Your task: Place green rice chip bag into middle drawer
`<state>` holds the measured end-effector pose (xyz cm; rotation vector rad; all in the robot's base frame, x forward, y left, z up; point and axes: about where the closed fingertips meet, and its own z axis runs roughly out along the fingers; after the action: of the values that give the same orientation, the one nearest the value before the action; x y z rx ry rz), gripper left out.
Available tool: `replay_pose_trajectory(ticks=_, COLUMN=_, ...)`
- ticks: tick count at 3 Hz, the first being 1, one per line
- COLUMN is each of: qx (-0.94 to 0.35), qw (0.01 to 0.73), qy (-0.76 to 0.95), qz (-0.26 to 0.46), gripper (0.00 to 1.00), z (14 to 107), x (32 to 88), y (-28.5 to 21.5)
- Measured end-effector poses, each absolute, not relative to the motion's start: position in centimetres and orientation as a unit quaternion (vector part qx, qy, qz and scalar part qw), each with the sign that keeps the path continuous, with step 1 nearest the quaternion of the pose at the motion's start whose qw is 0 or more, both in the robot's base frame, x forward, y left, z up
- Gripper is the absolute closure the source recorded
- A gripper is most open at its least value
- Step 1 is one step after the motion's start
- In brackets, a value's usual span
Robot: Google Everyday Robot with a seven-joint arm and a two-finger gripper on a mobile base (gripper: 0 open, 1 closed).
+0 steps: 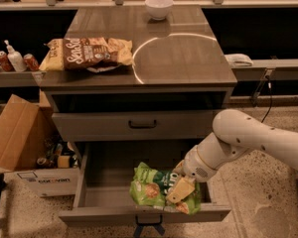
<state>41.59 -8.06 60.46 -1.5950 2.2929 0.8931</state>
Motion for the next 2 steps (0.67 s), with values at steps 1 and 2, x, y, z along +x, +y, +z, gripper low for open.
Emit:
replay_pose_trajectory(ticks=1, qx=-0.526, qw=0.093, qy=0.791, qz=0.299, gripper=1.00, z=59.1, x=41.9, y=-8.7)
replay_pose_trajectory(ticks=2, qx=-0.469, qw=0.099, qy=0.831, qz=0.282, gripper=1.00, z=55.5, x=43.3, y=-12.4)
